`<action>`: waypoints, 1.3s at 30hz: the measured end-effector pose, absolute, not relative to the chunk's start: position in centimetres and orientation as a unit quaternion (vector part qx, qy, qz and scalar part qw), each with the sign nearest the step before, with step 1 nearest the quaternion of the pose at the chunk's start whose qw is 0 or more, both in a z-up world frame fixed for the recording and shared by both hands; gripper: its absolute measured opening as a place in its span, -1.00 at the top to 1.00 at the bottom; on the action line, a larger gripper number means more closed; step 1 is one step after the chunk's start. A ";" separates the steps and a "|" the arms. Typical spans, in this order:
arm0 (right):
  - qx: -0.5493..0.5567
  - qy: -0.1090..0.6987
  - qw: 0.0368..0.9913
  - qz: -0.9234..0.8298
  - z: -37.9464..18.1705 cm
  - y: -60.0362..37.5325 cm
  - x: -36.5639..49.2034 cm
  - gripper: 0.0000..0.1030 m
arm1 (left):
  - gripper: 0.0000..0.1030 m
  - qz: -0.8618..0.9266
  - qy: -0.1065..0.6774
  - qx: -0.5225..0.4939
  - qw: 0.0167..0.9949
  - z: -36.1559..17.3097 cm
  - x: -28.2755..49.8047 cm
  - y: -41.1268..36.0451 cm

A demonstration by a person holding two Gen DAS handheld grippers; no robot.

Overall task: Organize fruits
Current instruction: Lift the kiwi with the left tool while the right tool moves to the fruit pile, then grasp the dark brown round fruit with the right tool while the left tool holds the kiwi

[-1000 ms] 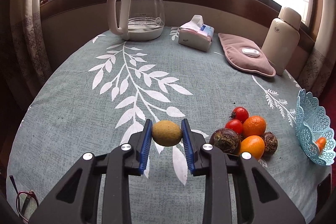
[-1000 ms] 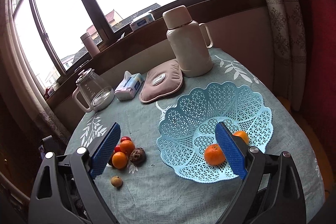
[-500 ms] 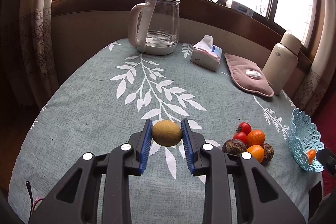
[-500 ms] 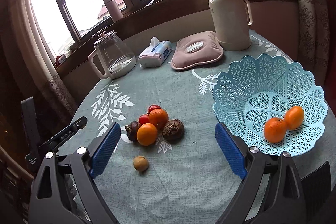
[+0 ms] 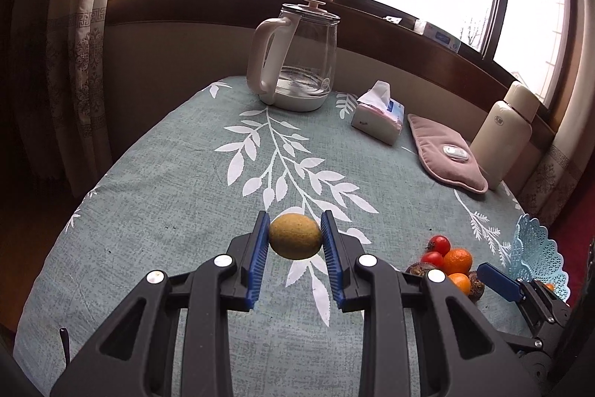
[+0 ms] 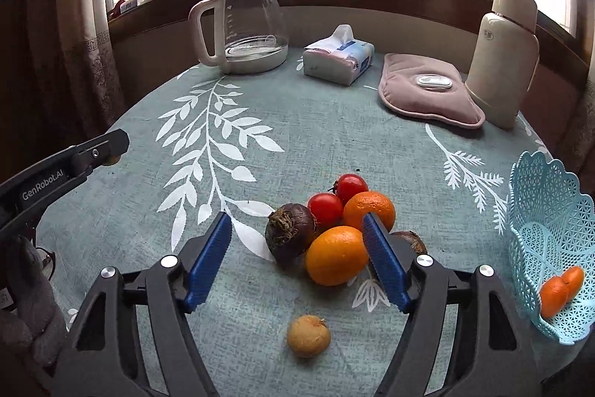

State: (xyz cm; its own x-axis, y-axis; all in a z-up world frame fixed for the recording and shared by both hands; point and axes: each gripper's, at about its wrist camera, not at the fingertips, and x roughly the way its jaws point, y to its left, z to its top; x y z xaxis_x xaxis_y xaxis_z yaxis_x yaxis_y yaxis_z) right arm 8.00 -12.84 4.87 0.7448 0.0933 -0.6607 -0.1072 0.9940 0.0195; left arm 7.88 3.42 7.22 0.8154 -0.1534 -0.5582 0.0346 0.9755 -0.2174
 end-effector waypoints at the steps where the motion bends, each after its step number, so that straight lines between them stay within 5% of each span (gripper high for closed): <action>1: -0.023 0.355 0.933 0.054 4.7 -12.4 8.3 -0.37 | 0.44 -0.048 0.300 -0.100 0.947 7.1 8.0 3.5; 12: -0.151 0.354 0.923 0.010 2.2 -9.6 9.4 -0.02 | 0.44 -0.040 0.301 -0.106 0.947 7.1 8.0 4.1; 15: -0.164 0.354 0.921 0.013 1.8 -9.4 9.4 0.25 | 0.44 -0.040 0.302 -0.106 0.947 7.1 8.0 4.1; 21: -0.146 0.349 0.926 0.016 2.6 -10.0 8.7 0.47 | 0.44 -0.038 0.303 -0.107 0.946 7.0 8.0 4.2; 23: -0.135 0.343 0.929 0.020 3.3 -10.2 8.2 0.70 | 0.44 -0.038 0.305 -0.107 0.946 6.9 8.0 4.2; 30: -0.083 0.349 0.932 0.044 4.4 -11.0 7.9 0.67 | 0.44 -0.037 0.305 -0.108 0.945 6.9 7.9 4.3; 35: -0.067 0.364 0.928 0.045 3.6 -11.5 8.5 0.22 | 0.44 -0.031 0.303 -0.117 0.945 6.9 7.9 4.9; 39: -0.087 0.366 0.925 0.049 2.9 -10.7 9.0 0.17 | 0.44 -0.033 0.305 -0.118 0.944 6.9 7.9 4.9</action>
State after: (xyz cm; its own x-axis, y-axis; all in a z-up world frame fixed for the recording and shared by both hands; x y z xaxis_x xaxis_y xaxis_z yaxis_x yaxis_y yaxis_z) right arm 8.98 -10.74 2.92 0.7278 0.0272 -0.6853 -0.1544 0.9801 -0.1251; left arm 7.93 4.89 6.86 0.8118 -0.1341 -0.5684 -0.0093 0.9702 -0.2422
